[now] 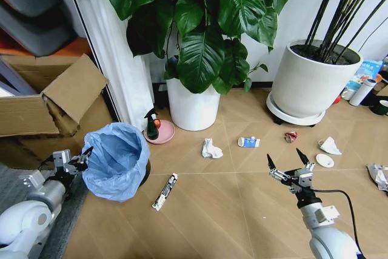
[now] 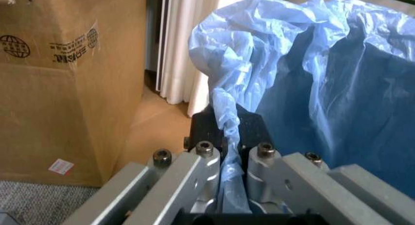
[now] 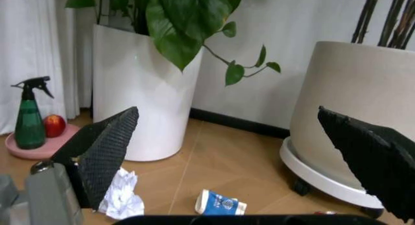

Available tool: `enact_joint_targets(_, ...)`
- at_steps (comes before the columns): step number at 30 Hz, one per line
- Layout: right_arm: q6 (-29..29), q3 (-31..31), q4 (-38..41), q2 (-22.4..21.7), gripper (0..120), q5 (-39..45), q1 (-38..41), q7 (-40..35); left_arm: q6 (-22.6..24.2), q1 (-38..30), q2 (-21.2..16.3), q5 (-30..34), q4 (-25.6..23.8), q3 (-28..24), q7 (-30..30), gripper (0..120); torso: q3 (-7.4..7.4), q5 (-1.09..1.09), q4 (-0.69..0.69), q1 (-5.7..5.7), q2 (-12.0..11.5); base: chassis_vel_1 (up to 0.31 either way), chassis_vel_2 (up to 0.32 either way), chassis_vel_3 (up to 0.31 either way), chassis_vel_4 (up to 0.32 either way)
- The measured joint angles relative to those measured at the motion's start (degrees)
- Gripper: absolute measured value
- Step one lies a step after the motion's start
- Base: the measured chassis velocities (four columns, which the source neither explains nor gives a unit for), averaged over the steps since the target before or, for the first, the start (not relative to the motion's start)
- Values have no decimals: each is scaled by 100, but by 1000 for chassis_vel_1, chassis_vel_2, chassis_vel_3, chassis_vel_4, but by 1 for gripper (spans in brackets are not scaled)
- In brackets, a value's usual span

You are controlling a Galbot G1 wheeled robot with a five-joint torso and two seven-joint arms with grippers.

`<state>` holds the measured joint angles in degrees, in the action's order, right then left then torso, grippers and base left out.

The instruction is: Pick up the trash bin and place the garbage on the floor into it.

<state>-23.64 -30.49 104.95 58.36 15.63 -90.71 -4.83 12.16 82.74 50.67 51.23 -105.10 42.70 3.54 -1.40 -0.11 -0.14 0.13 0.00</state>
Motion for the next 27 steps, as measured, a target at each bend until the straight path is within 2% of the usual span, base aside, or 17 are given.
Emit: enact_joint_targets(27,-286,231,-141,24,100,-88,113,191,-10,40,-12,-6,37,5,16,0,-1,0,-1,1,0,0,0,0,0)
